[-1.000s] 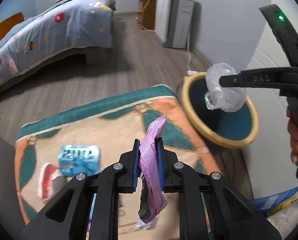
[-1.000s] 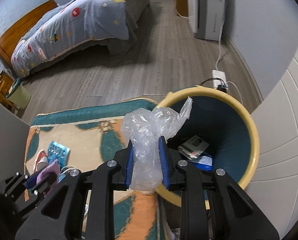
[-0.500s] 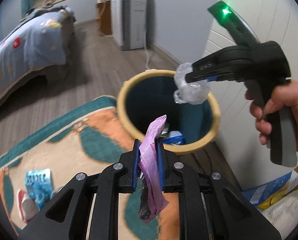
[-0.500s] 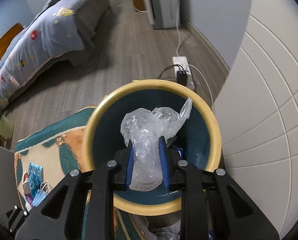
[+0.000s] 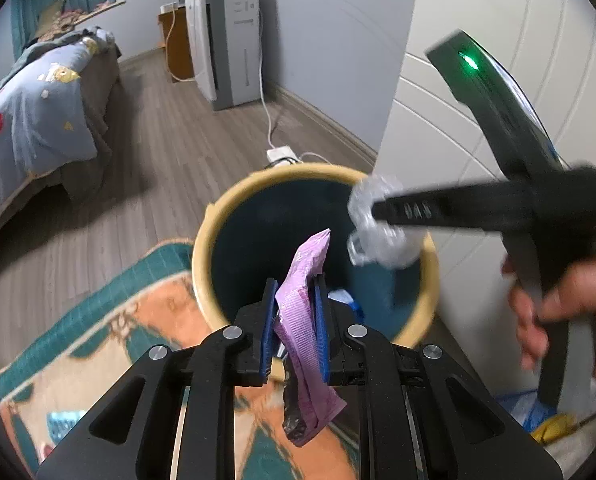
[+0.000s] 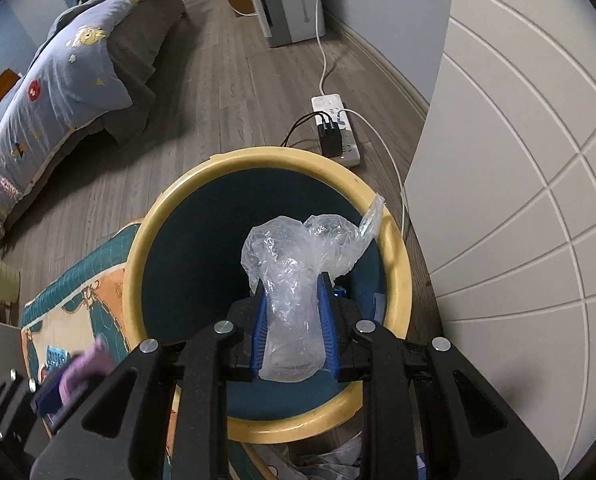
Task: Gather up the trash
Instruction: 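Carry the purple wrapper and clear plastic bag over the bin, then open both tools to drop the wrapper and plastic bag into the bin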
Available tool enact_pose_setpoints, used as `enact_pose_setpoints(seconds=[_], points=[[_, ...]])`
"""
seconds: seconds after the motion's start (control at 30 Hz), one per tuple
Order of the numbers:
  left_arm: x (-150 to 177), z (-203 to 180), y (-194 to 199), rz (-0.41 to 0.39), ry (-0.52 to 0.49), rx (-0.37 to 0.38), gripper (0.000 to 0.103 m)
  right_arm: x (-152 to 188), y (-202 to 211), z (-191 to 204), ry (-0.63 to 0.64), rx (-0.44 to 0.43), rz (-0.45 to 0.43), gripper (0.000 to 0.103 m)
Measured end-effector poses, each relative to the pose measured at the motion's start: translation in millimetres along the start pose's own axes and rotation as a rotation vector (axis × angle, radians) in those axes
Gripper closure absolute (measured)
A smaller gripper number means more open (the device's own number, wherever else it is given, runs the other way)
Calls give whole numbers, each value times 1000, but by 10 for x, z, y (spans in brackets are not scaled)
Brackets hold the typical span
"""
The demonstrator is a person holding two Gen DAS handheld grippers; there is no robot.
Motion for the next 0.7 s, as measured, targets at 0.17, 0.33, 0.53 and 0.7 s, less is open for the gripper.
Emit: enact_pose_setpoints(seconds=[0.17, 0.33, 0.53, 0.7], points=[[-112, 73, -132, -23, 18, -23, 78, -16, 8, 33, 2, -7, -15, 77], [-100, 128, -134, -56, 46, -45, 44, -75, 113, 65, 0, -15, -71, 41], [-22, 285, -1, -97, 81, -102, 8, -104, 180, 108, -10, -68, -97, 8], [115, 426, 81, -83, 99, -158, 6, -110, 197, 186, 15, -47, -104, 6]])
Point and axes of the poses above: each gripper's, at about its wrist camera, not at the fingertips, and y roughly against the way its jaws point, z to its left, x to its underside, the point moved 7 cm from there along -y, roughly the way its jaws point, and after that the axes turned 8 degrees about z, right-handed, at the moved point
